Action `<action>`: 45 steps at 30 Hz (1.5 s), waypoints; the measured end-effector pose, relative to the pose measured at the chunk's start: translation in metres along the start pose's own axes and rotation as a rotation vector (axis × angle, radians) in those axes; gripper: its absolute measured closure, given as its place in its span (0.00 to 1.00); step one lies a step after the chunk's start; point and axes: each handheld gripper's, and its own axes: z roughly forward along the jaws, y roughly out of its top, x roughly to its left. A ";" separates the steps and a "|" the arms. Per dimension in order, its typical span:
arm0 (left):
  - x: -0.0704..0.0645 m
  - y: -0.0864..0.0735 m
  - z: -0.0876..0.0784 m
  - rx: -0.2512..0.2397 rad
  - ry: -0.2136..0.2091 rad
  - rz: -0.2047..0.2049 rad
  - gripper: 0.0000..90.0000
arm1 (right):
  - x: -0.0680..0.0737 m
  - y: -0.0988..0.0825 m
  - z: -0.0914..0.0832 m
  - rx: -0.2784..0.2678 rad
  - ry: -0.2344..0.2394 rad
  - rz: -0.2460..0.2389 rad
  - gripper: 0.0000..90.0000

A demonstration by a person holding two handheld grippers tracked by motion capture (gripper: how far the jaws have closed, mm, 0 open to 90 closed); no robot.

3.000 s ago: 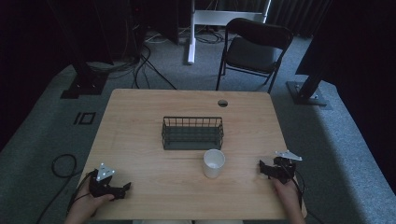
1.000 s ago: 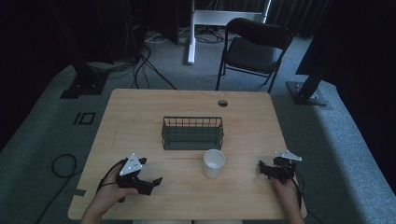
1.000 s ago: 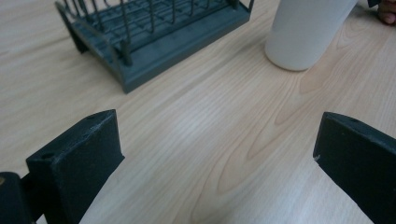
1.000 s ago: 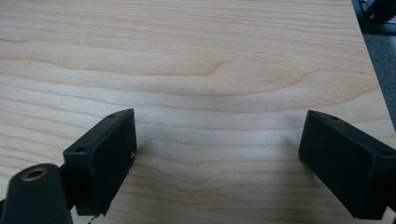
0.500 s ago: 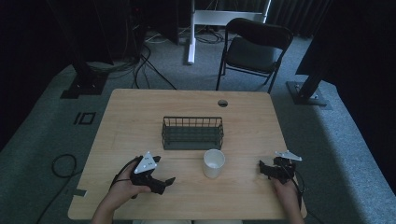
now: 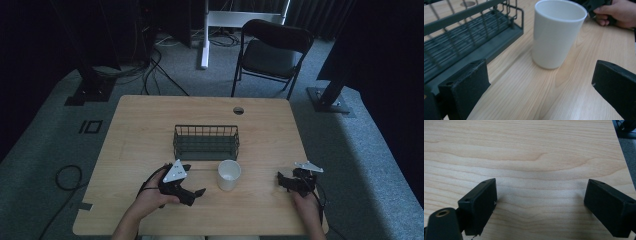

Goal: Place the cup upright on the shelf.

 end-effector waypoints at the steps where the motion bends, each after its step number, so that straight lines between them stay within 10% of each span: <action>1: -0.001 0.002 0.002 -0.001 -0.005 -0.001 0.01 | 0.000 0.000 0.000 0.000 0.000 0.000 0.12; 45: -0.022 0.042 0.088 -0.026 -0.069 0.047 0.08 | 0.000 0.000 0.000 0.000 0.001 0.000 0.12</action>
